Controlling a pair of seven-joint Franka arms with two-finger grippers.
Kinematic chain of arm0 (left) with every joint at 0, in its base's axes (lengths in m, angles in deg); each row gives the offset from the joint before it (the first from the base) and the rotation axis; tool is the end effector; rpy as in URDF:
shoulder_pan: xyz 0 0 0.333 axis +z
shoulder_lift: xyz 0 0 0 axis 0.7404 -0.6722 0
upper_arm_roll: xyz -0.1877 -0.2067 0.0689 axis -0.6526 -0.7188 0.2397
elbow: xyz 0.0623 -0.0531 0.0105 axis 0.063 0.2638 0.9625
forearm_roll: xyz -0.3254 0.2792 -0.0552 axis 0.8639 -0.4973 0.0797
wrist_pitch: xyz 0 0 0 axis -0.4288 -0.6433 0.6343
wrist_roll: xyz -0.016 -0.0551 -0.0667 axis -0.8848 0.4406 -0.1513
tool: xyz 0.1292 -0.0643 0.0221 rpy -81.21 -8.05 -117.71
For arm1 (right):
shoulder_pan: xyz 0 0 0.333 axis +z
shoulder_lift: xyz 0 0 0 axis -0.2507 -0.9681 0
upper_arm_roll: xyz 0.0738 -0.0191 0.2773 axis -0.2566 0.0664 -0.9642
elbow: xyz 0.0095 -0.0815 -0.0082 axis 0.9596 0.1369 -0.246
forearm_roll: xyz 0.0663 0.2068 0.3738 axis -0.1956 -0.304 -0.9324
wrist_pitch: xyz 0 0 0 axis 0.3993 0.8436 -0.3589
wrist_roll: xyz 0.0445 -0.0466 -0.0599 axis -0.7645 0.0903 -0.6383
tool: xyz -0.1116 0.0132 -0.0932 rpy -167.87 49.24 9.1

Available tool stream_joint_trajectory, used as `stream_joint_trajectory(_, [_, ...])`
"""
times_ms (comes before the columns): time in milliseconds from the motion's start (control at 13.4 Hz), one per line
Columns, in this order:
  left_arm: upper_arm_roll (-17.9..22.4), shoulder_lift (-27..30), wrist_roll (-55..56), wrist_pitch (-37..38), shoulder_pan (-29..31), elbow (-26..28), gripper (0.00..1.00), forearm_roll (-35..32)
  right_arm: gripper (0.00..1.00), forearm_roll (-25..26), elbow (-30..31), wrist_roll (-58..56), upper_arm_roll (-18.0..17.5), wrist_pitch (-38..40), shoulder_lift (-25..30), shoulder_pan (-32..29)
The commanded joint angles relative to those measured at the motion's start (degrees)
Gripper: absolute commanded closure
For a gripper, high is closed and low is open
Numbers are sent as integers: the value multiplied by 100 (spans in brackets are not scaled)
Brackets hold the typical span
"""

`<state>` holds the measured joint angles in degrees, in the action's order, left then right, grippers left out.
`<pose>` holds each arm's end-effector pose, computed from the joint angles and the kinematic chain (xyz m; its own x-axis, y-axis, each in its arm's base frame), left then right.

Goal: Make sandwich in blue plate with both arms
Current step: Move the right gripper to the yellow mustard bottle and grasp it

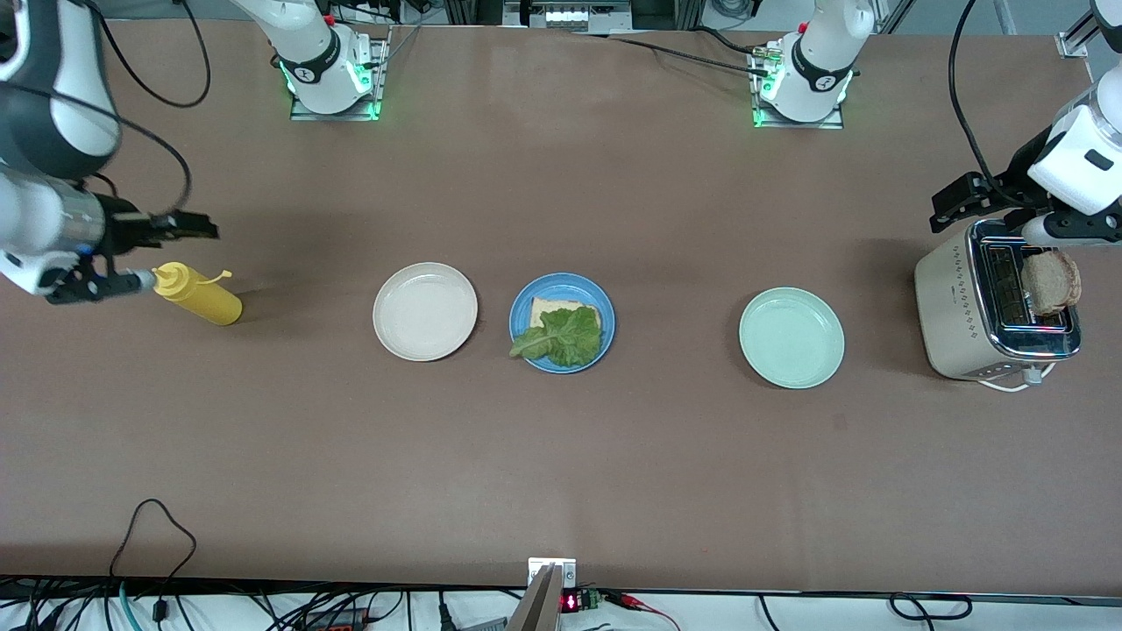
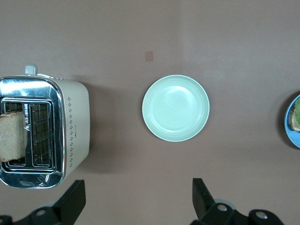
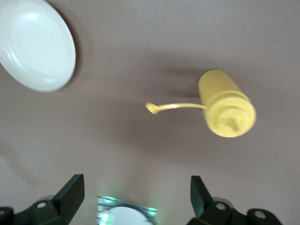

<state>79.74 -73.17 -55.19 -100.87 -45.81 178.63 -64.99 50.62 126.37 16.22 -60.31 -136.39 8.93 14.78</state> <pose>0.5839 -0.0098 0.5112 0.9990 0.0402 -0.0172 0.0403 -0.9992 0.0065 0.5722 -0.0660 0.3678 0.9265 0.2464 -0.2843 0.2083 -0.9653 -0.1579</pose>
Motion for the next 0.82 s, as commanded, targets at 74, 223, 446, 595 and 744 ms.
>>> stream_joint_trajectory(74, [-32,135,30,-57,33,130,0,14,0,63,749,-2275,-120,-822,477,-754])
stream_joint_trajectory(223, [-32,126,30,-57,25,122,0,14,0,28,916,-3506,-120,-1314,451,-1045])
stream_joint_trajectory(446, [-41,126,48,-57,25,130,0,14,0,-287,1031,-5325,-120,-1843,267,-1492])
stream_joint_trajectory(595, [-41,126,56,-57,25,130,0,14,0,-1015,1031,-6311,-120,-1906,-57,-1879])
stream_joint_trajectory(744, [-41,126,56,-57,25,130,0,14,0,-1430,1031,-7094,-120,-2116,-383,-2135])
